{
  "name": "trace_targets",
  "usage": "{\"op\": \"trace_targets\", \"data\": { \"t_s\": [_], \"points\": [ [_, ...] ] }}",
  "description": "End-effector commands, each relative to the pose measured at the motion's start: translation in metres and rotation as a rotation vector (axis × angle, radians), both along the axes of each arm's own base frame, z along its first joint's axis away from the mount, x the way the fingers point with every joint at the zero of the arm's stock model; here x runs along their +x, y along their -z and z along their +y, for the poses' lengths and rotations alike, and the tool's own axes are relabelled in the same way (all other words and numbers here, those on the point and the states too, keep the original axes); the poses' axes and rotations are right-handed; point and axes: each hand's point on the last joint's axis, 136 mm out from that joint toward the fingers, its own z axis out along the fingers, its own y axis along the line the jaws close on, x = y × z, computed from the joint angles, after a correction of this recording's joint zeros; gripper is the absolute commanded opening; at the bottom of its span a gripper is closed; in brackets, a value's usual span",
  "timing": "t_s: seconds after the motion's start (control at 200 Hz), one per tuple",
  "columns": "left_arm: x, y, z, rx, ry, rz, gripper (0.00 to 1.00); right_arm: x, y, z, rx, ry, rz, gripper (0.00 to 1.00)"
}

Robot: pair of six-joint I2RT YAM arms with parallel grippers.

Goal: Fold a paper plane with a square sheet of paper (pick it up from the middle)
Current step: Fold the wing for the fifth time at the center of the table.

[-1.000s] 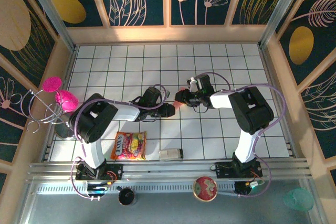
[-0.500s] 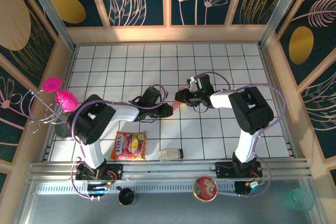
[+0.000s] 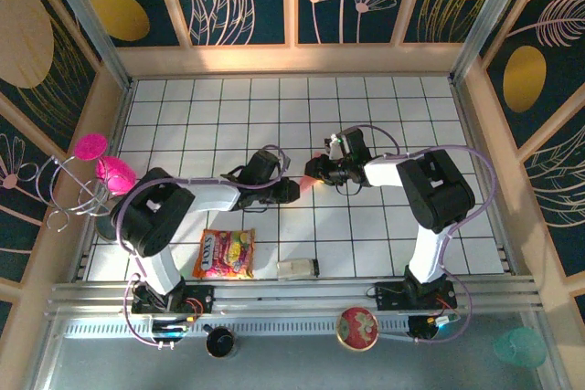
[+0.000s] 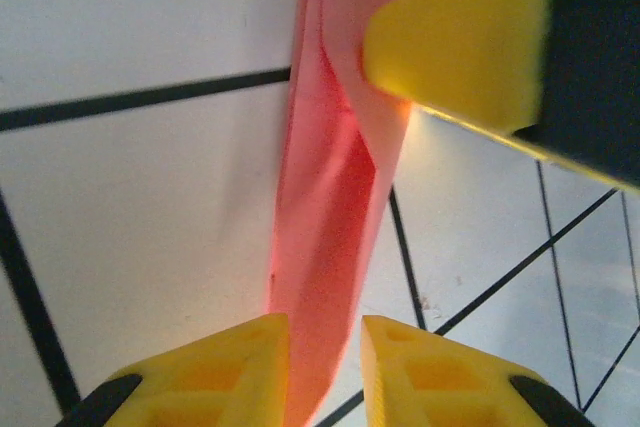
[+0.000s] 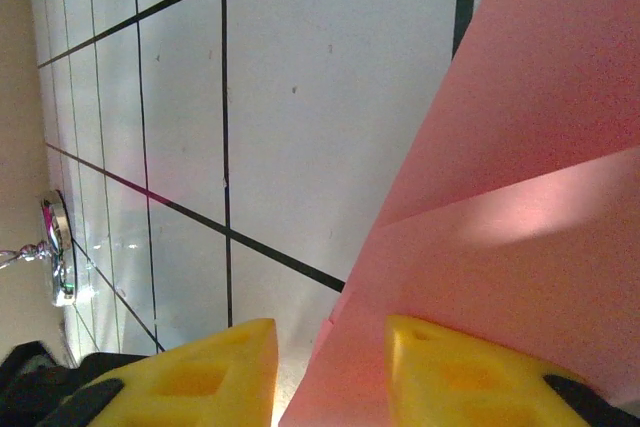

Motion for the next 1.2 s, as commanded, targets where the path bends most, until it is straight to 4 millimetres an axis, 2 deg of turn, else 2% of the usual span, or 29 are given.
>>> {"op": "trace_targets", "data": {
  "t_s": [0.0,0.1,0.24,0.43,0.496,0.511,0.531,0.991,1.196],
  "points": [
    [0.014,-0.031,0.007,0.008,-0.068,-0.087,0.26,0.004,0.002,0.001,-0.036,0.003,-0.003,0.3],
    [0.017,-0.041,0.005,-0.022,-0.073,-0.109,0.25,0.006,0.001,0.001,-0.044,0.008,0.002,0.26],
    [0.014,-0.053,-0.01,-0.112,-0.03,-0.101,0.22,0.007,0.005,-0.001,-0.063,0.017,0.017,0.22],
    [0.012,-0.05,-0.024,-0.177,-0.001,-0.064,0.16,0.008,0.01,0.0,-0.081,0.023,0.035,0.18],
    [0.013,-0.054,-0.028,-0.194,0.005,-0.064,0.16,0.009,0.012,-0.001,-0.087,0.025,0.041,0.17],
    [0.012,-0.044,-0.028,-0.181,0.006,-0.044,0.16,0.009,0.012,-0.001,-0.088,0.025,0.041,0.17],
    [0.012,-0.042,-0.029,-0.181,0.007,-0.038,0.15,0.009,0.012,0.0,-0.089,0.024,0.042,0.17],
    [0.022,-0.019,-0.038,-0.13,0.007,0.02,0.15,0.009,0.019,-0.002,-0.138,0.034,0.076,0.16],
    [0.024,-0.006,-0.036,-0.097,-0.006,0.043,0.14,0.011,0.017,-0.001,-0.141,0.034,0.079,0.16]
  ]
}}
